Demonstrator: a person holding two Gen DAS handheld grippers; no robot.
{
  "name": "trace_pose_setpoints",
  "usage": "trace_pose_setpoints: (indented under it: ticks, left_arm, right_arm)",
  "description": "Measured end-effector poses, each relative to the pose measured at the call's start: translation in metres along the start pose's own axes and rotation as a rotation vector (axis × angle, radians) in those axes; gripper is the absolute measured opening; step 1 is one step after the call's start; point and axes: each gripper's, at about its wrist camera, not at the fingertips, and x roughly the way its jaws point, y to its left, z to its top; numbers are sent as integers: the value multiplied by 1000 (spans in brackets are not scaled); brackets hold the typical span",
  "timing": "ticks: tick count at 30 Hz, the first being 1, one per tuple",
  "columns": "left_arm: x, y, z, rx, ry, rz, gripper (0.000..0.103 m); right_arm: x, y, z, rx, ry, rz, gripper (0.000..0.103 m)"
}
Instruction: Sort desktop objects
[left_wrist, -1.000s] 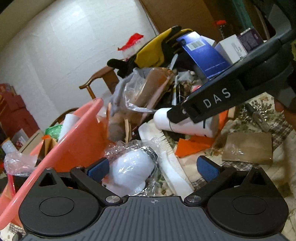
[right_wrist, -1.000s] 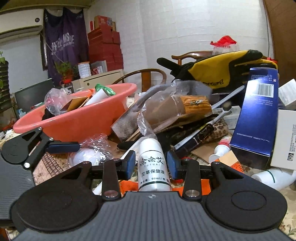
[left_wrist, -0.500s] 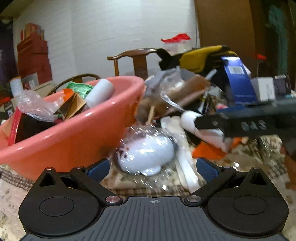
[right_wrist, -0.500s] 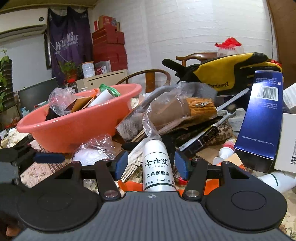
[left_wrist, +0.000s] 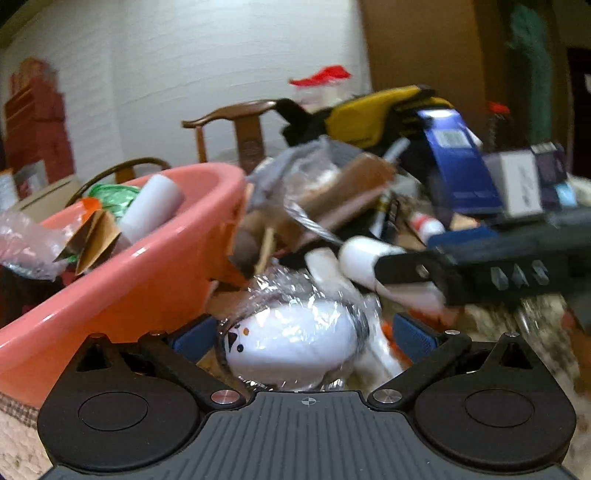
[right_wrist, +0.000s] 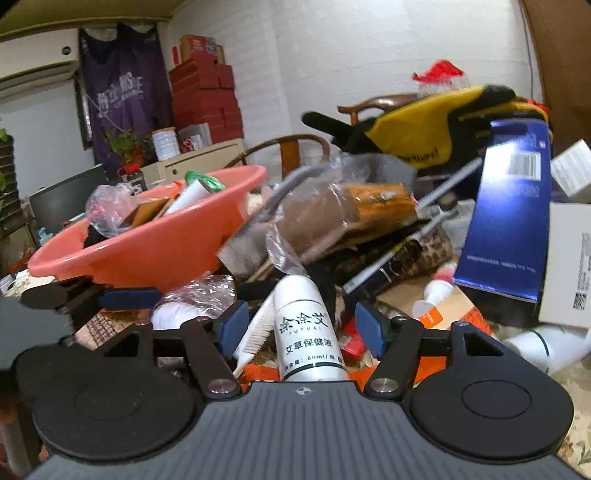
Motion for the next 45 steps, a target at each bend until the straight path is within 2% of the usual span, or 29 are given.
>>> trace_pose_setpoints:
  ticks: [2,6,8,12,16,20,22,26,28,31,34,37,41,43,45]
  left_arm:
    - [-6,-6,-2,34,-9,-31,103]
    - [-23,-14,-9,90,-27,-175,103]
    - [-30,-21,-14,141,-33,-202,103]
    - [-40,-18,-11,170,-64,-129,103]
    - [-46,-11,-2,223,-106,-62,103]
    - [-26,-9,2,228,-25,-135,103]
    - [-19,-12,-3,243,-8,-170,103]
    - [-8,-20,-11,307,-3,-156,103]
    - [-9,-19,-11,300,-14,-163,103]
    - [-10,-15,-10,273,-27,-158,92]
    - [-8,-14,-10,266,-25,-130,78]
    - [-10,-9,-10,241,-25,-116,72]
    - [-12,-8,-10,227,-16,-89,70]
    - [-14,-10,-12,237,-20,-73,69]
    - [-15,-10,-12,231,-21,-63,69]
  right_arm:
    - [-1,-4,-1,20,6,5,70]
    - [-5,-8,-2,59,5,4,70]
    - [-7,-10,-1,65,-5,-13,71]
    - [-8,-9,-2,57,0,-16,71]
    - [-7,3,-2,-34,7,-19,71]
    - [-6,6,-3,-75,26,-25,70]
    - [-11,2,-2,-70,22,-36,70]
    - [-11,-4,-3,-69,57,-51,70]
    - [-10,-3,-3,-80,59,-57,70]
    - [-8,3,-3,-109,60,-48,70]
    - [0,14,-4,-202,68,-101,70]
    - [8,17,-4,-223,89,-103,69]
    - [16,10,-1,-177,107,-61,67]
    - [20,9,0,-167,125,-43,51]
    - [23,9,0,-157,135,-26,51]
